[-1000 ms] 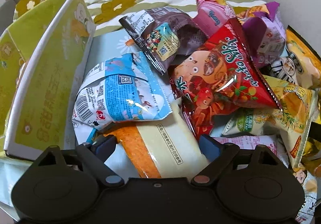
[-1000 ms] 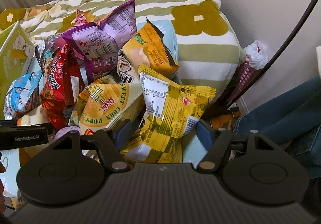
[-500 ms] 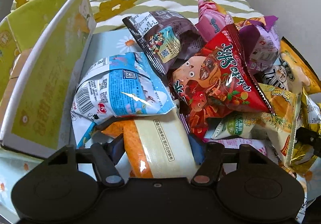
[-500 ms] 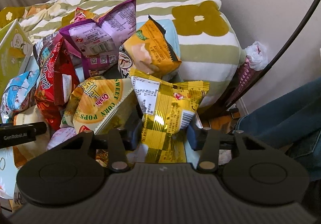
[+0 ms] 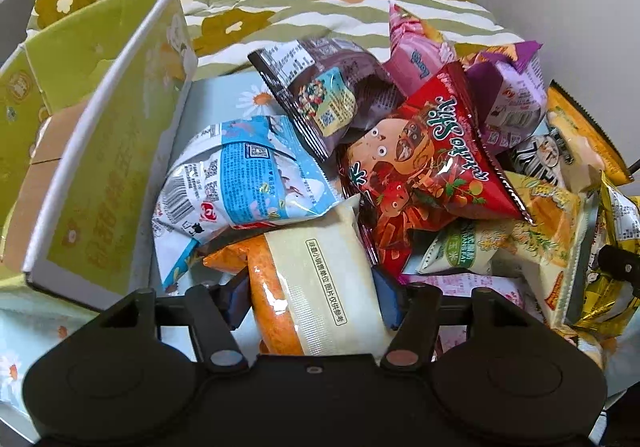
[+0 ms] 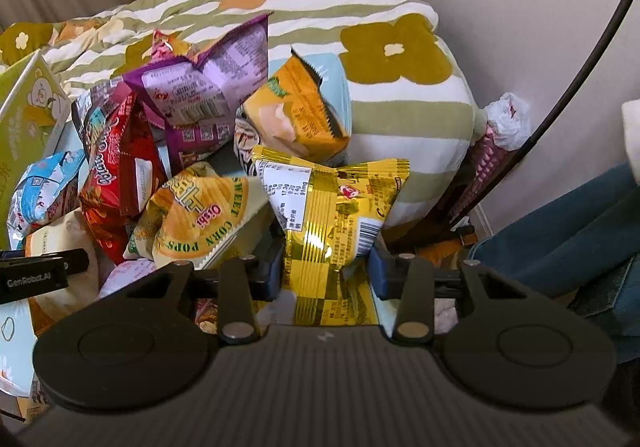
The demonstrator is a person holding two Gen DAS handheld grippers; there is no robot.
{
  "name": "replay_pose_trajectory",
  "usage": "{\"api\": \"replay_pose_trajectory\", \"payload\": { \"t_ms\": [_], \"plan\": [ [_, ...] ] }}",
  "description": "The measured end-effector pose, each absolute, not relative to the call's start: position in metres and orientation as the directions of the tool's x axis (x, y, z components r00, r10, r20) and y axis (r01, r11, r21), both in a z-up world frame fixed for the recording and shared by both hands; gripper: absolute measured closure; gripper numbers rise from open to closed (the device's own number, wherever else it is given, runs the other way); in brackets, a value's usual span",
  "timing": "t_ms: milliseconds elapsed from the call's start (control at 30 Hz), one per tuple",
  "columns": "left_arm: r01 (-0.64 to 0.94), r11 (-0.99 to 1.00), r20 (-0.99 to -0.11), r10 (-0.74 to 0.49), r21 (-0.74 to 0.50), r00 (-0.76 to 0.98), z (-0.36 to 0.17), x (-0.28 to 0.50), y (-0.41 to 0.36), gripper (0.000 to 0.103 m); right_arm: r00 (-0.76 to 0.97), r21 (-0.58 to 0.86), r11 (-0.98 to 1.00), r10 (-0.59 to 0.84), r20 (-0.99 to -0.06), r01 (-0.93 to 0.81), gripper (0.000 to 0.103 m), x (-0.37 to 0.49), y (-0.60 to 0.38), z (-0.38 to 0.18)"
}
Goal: Organize snacks
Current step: 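Carry both bags into the box and open both tools to drop them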
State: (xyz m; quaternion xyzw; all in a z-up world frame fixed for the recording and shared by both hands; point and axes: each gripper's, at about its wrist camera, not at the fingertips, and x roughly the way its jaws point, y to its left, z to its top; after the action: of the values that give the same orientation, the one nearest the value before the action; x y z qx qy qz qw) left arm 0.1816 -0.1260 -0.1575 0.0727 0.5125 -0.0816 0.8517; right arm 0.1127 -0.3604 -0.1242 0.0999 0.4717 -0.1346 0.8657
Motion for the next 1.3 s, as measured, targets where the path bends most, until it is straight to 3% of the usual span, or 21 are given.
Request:
{"api": "replay_pose_trajectory", "payload": {
  "t_ms": [333,600,933,1300],
  "plan": [
    [0.234,0.972,-0.832,-0.109,0.025,0.544,-0.102,0.157,-0.130,0.038,0.583,0.056,0.953,-0.134,-0.801,0.297,0.048,0.102,-0.363,-0.083],
    [0.195,0.980,-0.769,-0.097,0.037,0.632,-0.045,0.161,-0.102,0.038,0.670,0.061,0.988,-0.052,-0.740,0.145,0.048,0.130,-0.328,-0.027],
    [0.115,0.989,-0.710,-0.020,0.087,0.704,-0.002,0.213,-0.007,0.038,0.710,0.108,0.990,0.142,-0.690,-0.092,0.048,0.205,-0.213,0.016],
    [0.118,0.987,-0.739,0.000,0.108,0.674,-0.010,0.304,0.109,0.038,0.684,0.131,0.980,0.197,-0.703,-0.148,0.048,0.303,-0.069,0.025]
  ]
}}
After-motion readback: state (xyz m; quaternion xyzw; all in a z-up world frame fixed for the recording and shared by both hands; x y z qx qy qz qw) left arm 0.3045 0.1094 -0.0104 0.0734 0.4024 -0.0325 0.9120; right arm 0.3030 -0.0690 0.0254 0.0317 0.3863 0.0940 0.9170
